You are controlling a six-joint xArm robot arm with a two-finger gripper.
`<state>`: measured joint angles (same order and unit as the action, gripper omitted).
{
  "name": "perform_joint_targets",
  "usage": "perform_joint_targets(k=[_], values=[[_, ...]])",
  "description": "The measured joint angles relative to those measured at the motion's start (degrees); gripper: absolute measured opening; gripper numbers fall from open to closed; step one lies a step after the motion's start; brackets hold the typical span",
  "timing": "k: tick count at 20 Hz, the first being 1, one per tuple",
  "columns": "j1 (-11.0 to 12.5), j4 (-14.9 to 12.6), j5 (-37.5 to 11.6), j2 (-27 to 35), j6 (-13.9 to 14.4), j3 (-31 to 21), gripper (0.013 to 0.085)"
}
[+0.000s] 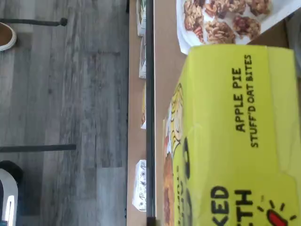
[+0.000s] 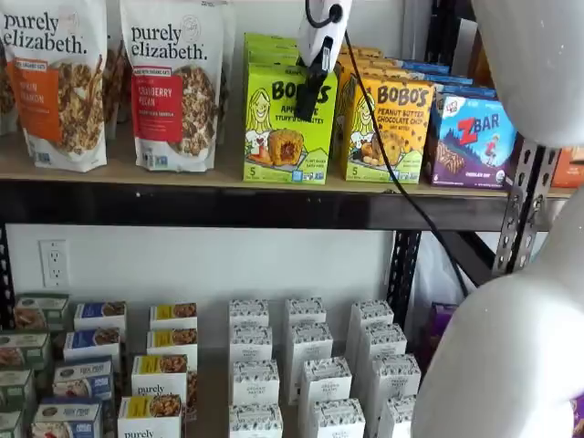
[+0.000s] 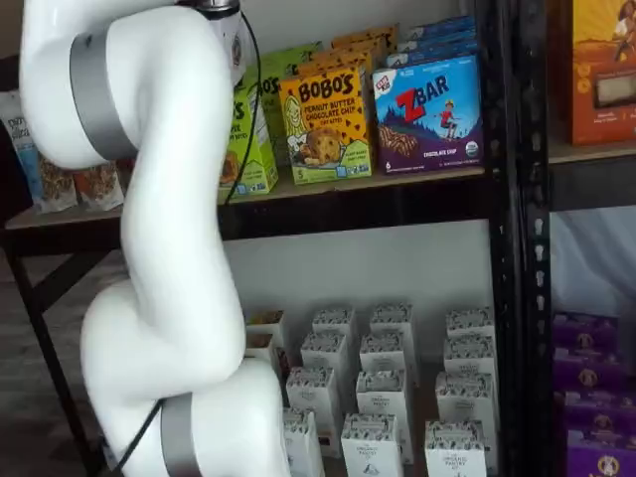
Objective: Pick the green box on the top shelf, the fourth from the left
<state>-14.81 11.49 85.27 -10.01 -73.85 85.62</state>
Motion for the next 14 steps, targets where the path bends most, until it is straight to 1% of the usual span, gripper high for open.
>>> perform_joint_targets(k=[1,2,3,4,5,6,7,8,9,10,11,12,13,14], values=[[0.0,0.0,0.0,0.0,0.0,0.0,0.057],[0.0,0.0,-0.1,0.0,0.0,-0.1,0.053],[0.0,0.1,-0.1,-0.1,0.0,-0.1,0.053],[0.0,0.1,-0.2,-0.1,0.0,-0.1,0.049],[0.0,0.1,-0.2,-0.1,0.0,-0.2,0.049],[0.0,0.1,-0.2,-0.1,0.0,-0.2,0.045],[0.0,0.1,-0.2,-0.1,0.0,-0.2,0.045],[0.0,0.1,-0.2,-0.1,0.0,-0.2,0.041],[0.0,0.2,-0.2,-0.1,0.0,-0.2,0.041],[0.0,0.2,-0.2,-0.1,0.0,-0.2,0.037],[-0.1,0.2,-0.2,-0.1,0.1,-0.2,0.037],[-0.1,0.2,-0.2,-0.1,0.1,-0.2,0.033],[-0.1,0.2,-0.2,-0.1,0.1,-0.2,0.033],[-0.1,0.2,-0.2,-0.1,0.1,-0.2,0.029]])
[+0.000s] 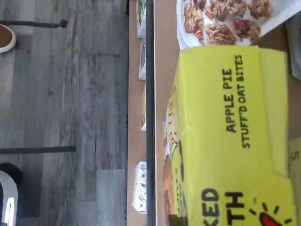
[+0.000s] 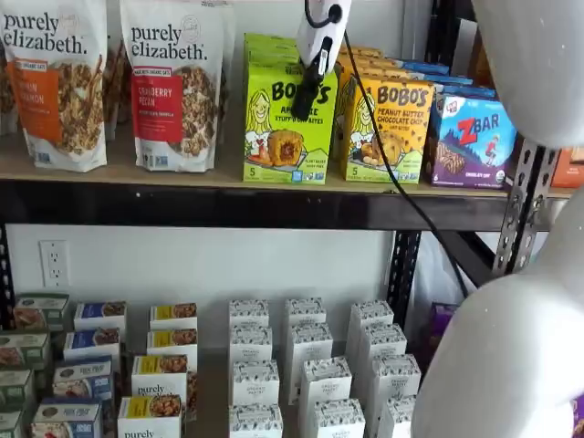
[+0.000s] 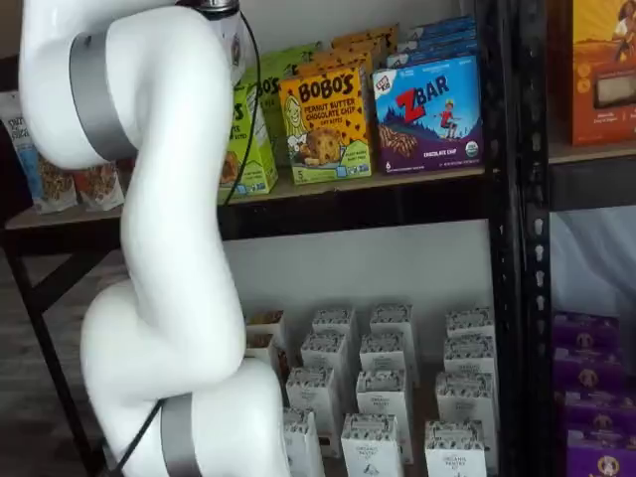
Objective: Pick the green box on the top shelf, the fourth from the left
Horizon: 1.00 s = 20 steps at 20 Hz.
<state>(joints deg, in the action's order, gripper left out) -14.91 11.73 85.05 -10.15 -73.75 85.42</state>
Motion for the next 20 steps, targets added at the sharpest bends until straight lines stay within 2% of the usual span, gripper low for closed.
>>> perform_joint_targets(k=[1,2,9,20], values=[[0.0,0.0,0.0,0.0,0.0,0.0,0.029],[0.0,0.1,0.0,0.0,0.0,0.0,0.025],[-0.3,-0.5,0.6,0.3,0.3,0.5,0.025],[0.0,0.3,2.5,-0.1,0.3,1.2,0.025]])
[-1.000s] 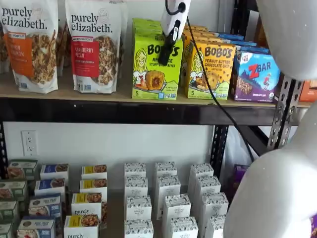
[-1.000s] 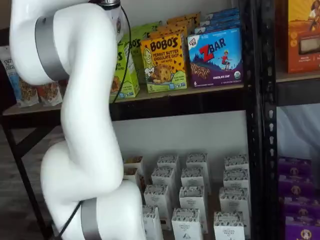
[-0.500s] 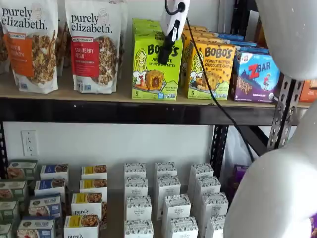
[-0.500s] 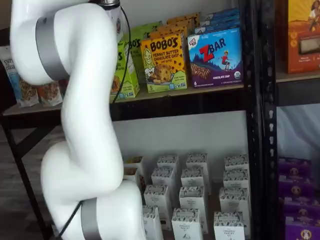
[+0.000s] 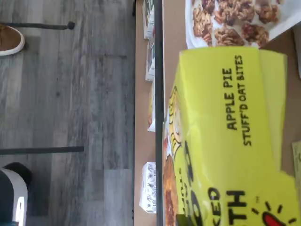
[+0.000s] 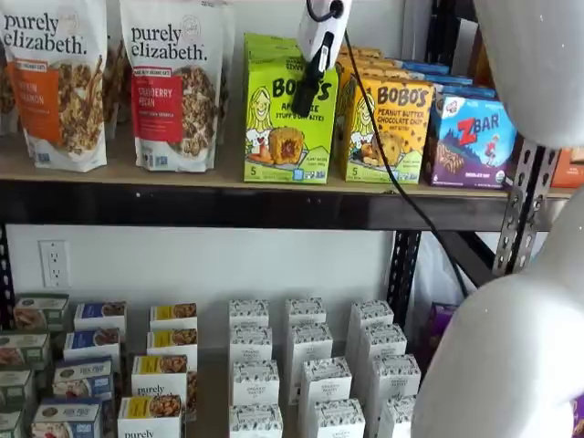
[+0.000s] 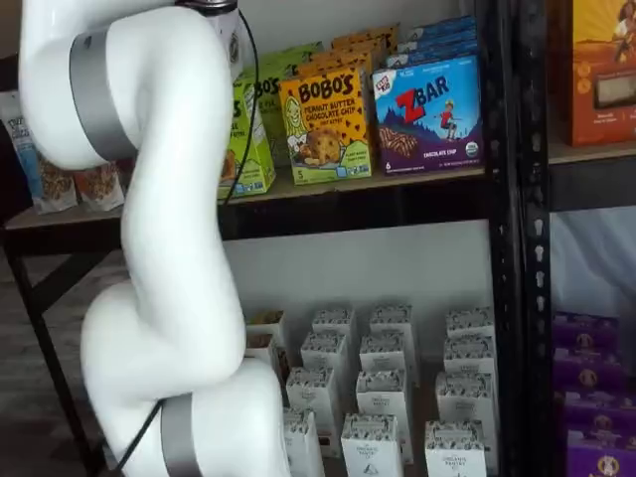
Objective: Pick the green box on the top shelf, the fourth from the left
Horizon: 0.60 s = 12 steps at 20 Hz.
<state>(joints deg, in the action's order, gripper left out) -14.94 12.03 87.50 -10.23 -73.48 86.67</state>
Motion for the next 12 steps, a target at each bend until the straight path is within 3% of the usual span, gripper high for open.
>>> perform_joint_targets(k=[12], values=[[0.0,0.4,3.9,-2.1,0.5,0.8,0.025]])
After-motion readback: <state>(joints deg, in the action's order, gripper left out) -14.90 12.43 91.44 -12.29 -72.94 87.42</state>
